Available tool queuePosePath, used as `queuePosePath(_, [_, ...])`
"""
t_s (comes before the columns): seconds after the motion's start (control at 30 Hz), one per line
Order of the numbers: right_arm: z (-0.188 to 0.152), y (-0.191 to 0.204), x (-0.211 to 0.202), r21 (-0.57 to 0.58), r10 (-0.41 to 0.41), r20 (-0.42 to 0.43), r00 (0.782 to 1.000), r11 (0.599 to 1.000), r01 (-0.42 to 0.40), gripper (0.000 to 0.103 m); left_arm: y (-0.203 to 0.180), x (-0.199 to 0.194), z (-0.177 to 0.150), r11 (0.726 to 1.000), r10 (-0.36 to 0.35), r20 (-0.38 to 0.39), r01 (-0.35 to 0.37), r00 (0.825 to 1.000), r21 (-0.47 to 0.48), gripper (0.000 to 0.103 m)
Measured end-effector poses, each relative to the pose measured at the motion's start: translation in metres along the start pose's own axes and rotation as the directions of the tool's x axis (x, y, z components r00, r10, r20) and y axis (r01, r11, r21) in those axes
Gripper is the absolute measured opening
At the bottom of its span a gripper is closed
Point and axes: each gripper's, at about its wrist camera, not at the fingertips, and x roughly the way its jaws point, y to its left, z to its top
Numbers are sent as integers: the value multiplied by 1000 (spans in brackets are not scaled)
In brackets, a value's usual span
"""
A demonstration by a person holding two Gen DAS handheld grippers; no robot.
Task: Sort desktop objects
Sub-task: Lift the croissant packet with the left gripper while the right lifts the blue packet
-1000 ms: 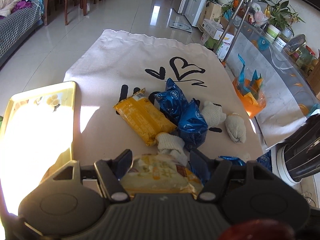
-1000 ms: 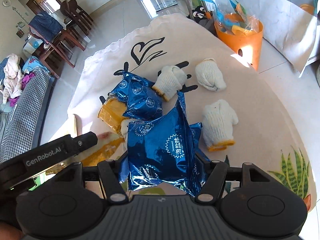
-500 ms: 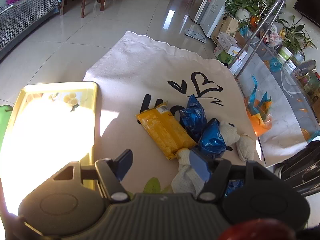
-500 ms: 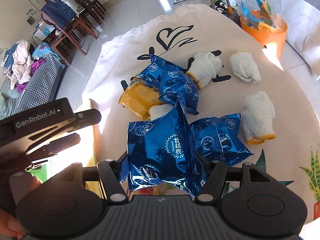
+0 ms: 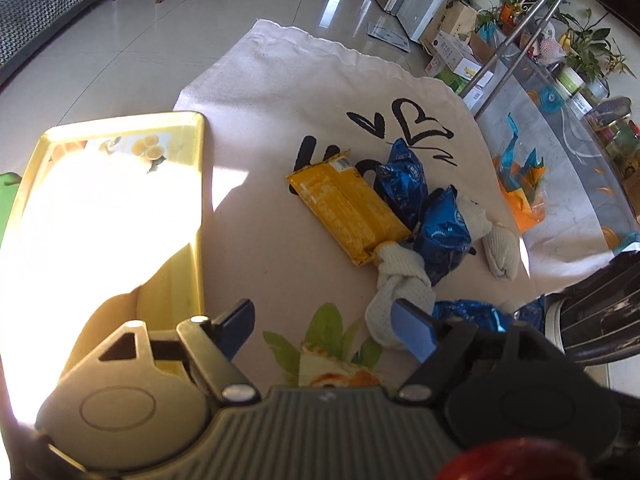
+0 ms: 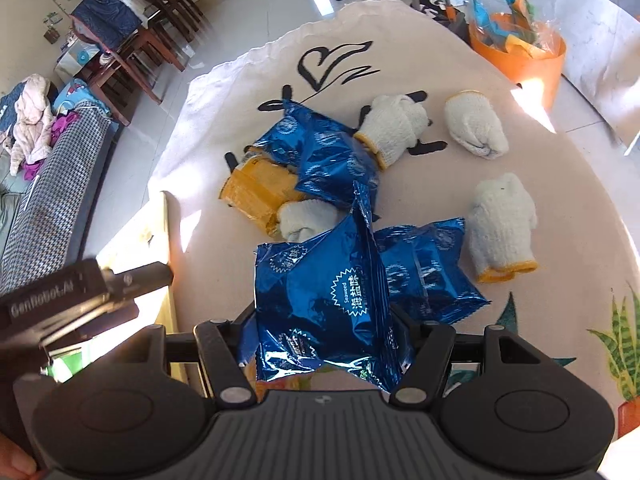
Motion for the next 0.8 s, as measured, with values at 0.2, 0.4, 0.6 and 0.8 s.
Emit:
queuePosePath(0.2, [12,-30,-22,62,-32,67,997,998,28,64,-13,16,-37,996,-24,-98,32,995,80,103])
queuePosePath(0.4, [15,-46,-30,103,-5,66,998,995,-2,64,-35,41,-64,977,102,-134,-74,986,198,102])
queuePosePath(0.6, [18,-51,-35,114,13,77,997,993,-22,64,-47,67,-80,966,158,-180,-114,971,232,102])
queuePosePath(0.8, [19,-53,-37,125,24,82,996,992,-34,64,-68,68,-101,913,215,-65,-177,974,368,73])
